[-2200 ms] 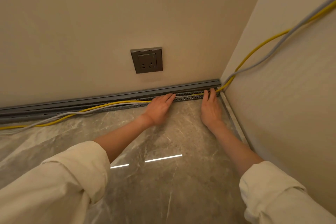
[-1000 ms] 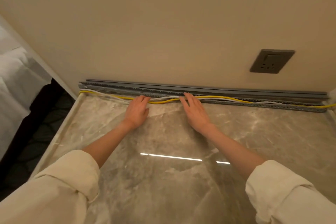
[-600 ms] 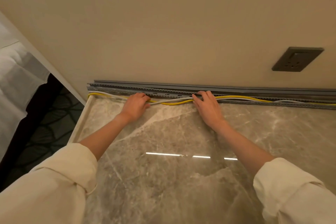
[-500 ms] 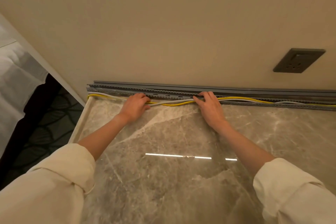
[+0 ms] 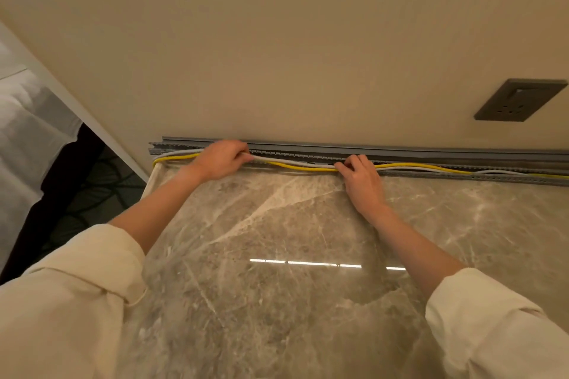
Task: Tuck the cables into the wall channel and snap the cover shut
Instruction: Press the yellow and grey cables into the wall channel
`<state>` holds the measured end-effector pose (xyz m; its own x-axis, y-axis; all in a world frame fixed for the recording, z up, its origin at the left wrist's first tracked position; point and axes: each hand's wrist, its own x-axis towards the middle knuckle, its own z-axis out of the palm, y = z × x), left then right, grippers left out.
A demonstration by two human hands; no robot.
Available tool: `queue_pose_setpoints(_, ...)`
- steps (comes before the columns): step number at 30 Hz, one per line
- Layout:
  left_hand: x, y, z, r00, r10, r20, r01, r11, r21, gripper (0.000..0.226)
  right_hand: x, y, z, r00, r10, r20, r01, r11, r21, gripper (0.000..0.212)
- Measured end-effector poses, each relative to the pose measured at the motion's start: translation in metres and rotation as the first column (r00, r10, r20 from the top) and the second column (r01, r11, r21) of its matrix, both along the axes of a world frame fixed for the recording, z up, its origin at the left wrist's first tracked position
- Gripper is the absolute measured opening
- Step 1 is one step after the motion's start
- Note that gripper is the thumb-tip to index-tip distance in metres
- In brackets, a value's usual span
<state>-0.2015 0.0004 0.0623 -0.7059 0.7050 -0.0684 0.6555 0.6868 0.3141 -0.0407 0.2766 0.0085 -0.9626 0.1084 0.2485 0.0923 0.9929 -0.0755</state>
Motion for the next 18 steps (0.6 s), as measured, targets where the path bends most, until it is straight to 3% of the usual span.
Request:
queue_pose_setpoints(9, -0.006, 0.014, -0.016, 0.984, 0.147, -0.095, -0.127, 0.973, 0.192, 0.021, -0.001, 0.001, 0.006, 0.999, 0.026, 0.033, -0.028, 0.999, 0.038, 0.029)
queue_pose_setpoints(18, -0.005, 0.016, -0.021, 0.970, 0.241, -0.036, -0.226, 0.945, 0.238, 0.021, -0.008, 0.008, 0.011, 0.996, 0.090, -0.021, -0.088, 0.991, 0.098, 0.017)
